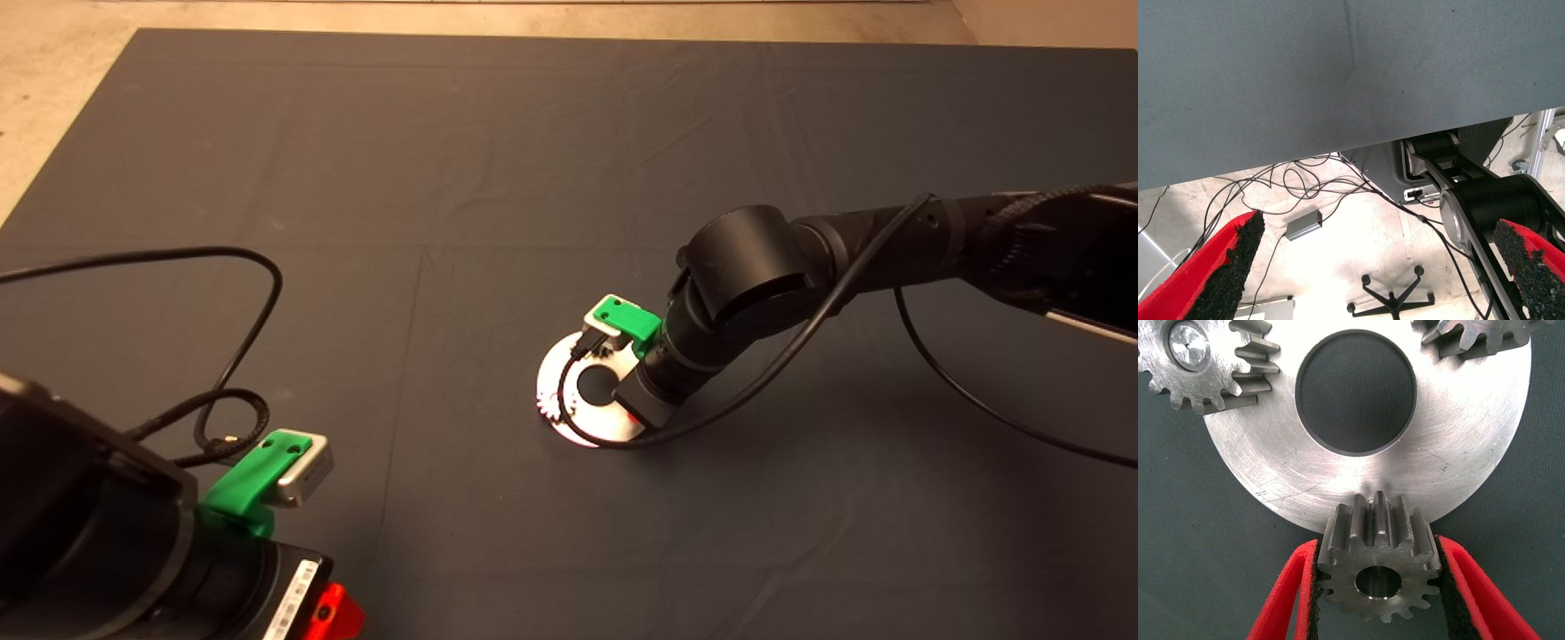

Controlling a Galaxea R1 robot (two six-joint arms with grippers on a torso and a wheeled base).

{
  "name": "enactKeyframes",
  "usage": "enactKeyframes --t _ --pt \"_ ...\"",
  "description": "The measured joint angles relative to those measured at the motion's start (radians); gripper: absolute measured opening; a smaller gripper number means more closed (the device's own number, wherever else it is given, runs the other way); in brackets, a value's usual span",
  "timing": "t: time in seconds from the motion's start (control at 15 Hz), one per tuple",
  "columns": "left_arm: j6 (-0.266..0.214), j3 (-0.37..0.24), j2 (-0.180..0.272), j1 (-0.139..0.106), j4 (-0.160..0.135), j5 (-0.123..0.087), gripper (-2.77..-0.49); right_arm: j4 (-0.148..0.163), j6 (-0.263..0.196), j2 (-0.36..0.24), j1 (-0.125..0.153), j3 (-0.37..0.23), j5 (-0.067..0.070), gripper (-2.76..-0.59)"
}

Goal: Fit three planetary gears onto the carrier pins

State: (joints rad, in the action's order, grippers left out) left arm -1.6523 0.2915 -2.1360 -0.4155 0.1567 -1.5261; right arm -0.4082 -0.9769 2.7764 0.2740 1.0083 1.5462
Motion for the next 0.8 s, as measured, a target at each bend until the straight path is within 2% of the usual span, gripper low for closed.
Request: enactKeyframes --t 0.33,0.53,0.8 --pt "0.0 0.0 0.0 0.0 0.0 0.0 -0.77 -0.001 0.02 0.019 -0.002 0.036 0.005 -2.39" --pt "0.0 0.0 0.0 0.0 0.0 0.0 -0.77 0.0 0.031 0.027 -0.005 0.045 0.012 -2.4" --pt "0.0 0.0 0.0 0.0 0.0 0.0 -0.77 0.0 0.035 0.028 -0.005 0.048 0.013 -2.38"
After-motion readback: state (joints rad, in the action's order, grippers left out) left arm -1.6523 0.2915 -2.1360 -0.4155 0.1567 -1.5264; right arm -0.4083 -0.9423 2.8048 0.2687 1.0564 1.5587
